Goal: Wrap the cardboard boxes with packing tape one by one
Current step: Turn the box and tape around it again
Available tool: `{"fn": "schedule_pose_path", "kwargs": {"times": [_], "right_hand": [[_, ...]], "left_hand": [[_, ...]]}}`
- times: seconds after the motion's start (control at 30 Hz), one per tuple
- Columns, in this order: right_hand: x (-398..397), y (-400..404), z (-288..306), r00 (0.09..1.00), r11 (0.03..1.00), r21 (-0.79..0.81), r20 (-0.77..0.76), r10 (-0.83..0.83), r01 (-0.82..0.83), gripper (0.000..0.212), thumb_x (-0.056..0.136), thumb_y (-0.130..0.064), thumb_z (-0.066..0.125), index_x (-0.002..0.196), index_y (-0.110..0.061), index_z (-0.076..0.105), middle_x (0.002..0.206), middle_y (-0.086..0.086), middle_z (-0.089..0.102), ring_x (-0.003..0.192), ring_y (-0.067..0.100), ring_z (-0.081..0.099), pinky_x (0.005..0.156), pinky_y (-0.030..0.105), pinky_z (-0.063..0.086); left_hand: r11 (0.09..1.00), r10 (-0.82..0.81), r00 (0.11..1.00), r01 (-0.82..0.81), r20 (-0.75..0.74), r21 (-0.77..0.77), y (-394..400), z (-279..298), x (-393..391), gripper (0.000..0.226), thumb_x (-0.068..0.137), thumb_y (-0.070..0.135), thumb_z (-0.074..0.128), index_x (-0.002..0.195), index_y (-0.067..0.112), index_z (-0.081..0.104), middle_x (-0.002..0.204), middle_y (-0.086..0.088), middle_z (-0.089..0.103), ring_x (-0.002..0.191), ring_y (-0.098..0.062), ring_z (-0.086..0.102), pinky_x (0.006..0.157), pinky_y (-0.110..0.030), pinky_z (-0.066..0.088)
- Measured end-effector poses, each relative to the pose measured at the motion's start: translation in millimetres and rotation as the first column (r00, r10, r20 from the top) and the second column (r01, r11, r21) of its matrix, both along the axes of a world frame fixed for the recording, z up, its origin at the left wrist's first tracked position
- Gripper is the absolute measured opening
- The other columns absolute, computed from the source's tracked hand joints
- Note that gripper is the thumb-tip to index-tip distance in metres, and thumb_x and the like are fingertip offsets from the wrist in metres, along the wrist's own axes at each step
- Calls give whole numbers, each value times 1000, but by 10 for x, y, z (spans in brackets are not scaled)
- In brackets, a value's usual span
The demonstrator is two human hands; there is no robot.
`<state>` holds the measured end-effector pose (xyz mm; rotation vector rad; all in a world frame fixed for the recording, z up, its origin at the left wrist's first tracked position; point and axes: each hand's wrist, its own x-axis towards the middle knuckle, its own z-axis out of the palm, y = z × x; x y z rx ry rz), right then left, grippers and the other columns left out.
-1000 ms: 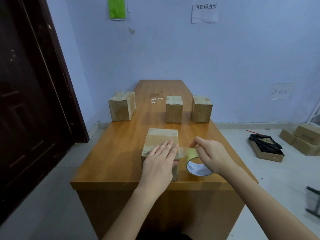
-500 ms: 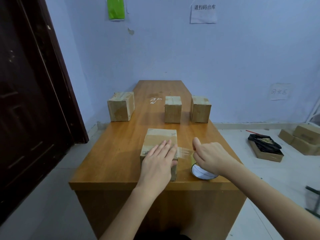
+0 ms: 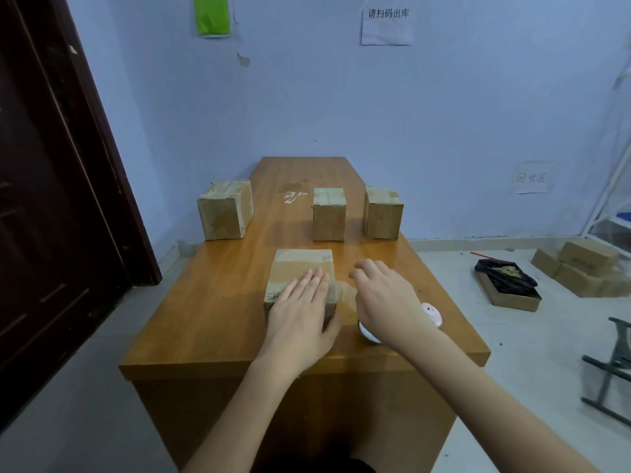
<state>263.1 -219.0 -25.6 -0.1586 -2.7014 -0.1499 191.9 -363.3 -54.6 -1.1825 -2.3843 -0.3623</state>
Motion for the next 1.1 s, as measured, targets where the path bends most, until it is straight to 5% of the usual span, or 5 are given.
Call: {"fn": "schedule_pose_path", "kwargs": {"times": [0.13,0.47,1.1], "right_hand": [[13,-258,-33,998,982,-187,50,49,-39,48,96,-19,42,142,-9,39,146,8,42,133,22,38,110,28,29],[-42,-354,-271,972,995,5,214,-94,95,69,97,-35,38,152,-6,9,159,12,17,147,25,13,119,41,0],[-45,-382,-55,988,993,-71,129,-80,90,74,91,-36,47,151,-8,15,160,16,3,147,29,-7,116,42,-11]], "left_hand": [[1000,-12,1000,12,-11,-17,-9,-2,-8,69,94,53,34,150,21,8,157,4,6,143,-8,2,112,-25,-5],[1000,-6,1000,6,12,-10,2,-7,-24,73,93,51,42,150,22,6,158,5,5,144,-9,1,109,-24,-9],[998,-11,1000,12,12,-59,-6,28,21,80,90,41,52,150,19,4,158,1,2,144,-12,-1,113,-28,-7]]}}
